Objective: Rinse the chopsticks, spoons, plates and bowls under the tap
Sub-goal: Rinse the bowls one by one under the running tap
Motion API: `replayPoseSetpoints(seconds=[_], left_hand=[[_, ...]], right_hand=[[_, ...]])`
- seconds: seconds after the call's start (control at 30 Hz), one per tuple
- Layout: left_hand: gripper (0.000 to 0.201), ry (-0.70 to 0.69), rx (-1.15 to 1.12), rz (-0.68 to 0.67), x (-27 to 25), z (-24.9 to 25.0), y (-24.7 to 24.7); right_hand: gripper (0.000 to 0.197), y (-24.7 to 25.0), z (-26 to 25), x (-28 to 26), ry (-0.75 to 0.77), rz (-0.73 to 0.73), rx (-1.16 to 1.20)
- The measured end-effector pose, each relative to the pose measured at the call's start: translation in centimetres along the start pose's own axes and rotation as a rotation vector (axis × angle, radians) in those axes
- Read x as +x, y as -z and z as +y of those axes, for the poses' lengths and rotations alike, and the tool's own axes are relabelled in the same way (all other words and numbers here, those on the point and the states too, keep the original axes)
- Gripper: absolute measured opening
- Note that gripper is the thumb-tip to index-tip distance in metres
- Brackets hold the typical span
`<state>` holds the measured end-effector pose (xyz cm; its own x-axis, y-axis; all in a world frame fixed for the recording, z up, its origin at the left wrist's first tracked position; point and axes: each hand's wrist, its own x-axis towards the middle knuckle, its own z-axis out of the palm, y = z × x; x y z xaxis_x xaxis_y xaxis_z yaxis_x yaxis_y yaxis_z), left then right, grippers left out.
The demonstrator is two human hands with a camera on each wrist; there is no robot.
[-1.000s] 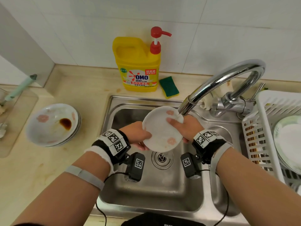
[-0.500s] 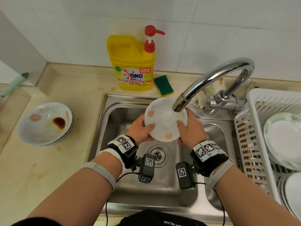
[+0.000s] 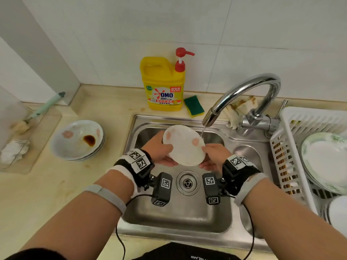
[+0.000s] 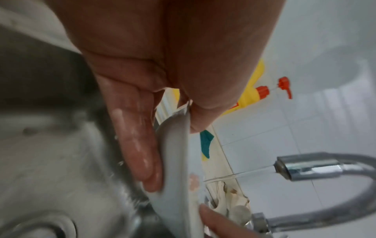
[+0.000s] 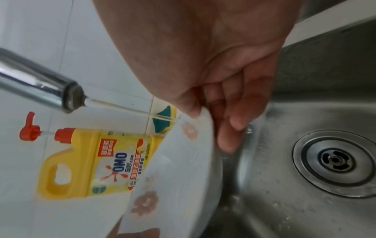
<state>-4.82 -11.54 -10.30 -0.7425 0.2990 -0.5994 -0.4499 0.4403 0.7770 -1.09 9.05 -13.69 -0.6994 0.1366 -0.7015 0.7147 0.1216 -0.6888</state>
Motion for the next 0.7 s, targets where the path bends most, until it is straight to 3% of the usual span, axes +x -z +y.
replayPoseSetpoints(seconds=[0.13,0.2,0.3,0.5,0.6,0.7], left_hand=[[0.062,-0.191,0.490,0.232,-2.6,-0.1,1.8],[0.061,-0.261,0.627,0.343,-3.9,-0.4,2.4],[0.058,-0.340,0.667,0.454,-5.9,-0.6,2.8],[0.055,-0.574,0.637,0.581,-8.8,-1.0,2.5],[0.056,-0.652,0.669,0.619,-9.9,-0.9,2.1],[0.055,-0.693,0.691,0.633,-11.3,-0.5,1.3]], right_hand=[[0.014,-1.4,-0.5,-1.2,0.096,-0.043,-0.034],[0.016,-1.9,-0.9,-1.4,0.147,-0.052,-0.057],[0.018,-2.6,-1.6,-2.3,0.266,-0.036,-0.107],[0.016,-2.5,-2.5,-4.9,0.634,0.189,-0.372],[0.026,-1.6,-2.4,-6.0,0.700,0.213,-0.364],[0.019,-0.8,-2.0,-7.1,0.724,0.195,-0.306]])
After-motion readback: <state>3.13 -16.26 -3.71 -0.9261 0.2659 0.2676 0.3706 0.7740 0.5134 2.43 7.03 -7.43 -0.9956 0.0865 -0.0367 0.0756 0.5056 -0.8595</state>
